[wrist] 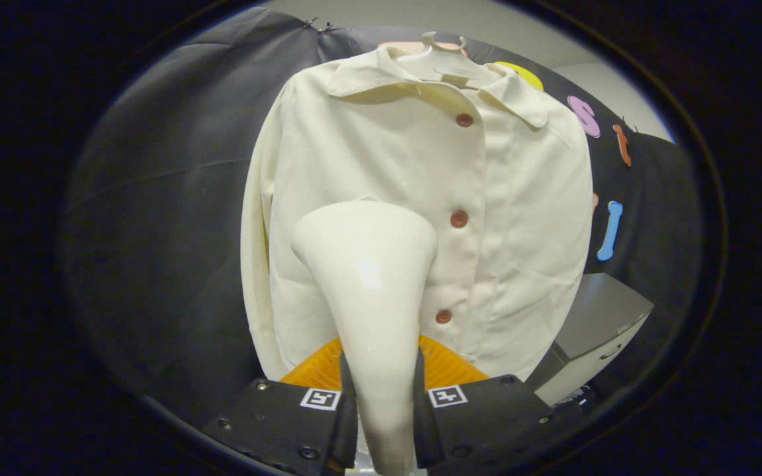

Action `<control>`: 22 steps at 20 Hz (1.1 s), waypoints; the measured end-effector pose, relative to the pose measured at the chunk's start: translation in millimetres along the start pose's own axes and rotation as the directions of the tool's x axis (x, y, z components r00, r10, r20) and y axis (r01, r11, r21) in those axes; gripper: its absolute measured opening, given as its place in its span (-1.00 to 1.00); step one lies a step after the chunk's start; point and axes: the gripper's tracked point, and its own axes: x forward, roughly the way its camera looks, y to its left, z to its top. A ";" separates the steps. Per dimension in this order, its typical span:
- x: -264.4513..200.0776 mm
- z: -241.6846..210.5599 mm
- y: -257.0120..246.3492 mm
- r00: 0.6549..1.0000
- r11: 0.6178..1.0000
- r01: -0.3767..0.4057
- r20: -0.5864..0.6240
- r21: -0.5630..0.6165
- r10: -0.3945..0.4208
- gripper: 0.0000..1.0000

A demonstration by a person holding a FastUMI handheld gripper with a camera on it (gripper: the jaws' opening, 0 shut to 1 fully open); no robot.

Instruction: Iron the clothes twice with a garment steamer, once on the left side and once on the right side.

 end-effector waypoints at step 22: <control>8.9 -218.0 17.6 0.964 0.998 0.042 -0.263 -0.037 -0.050 -0.31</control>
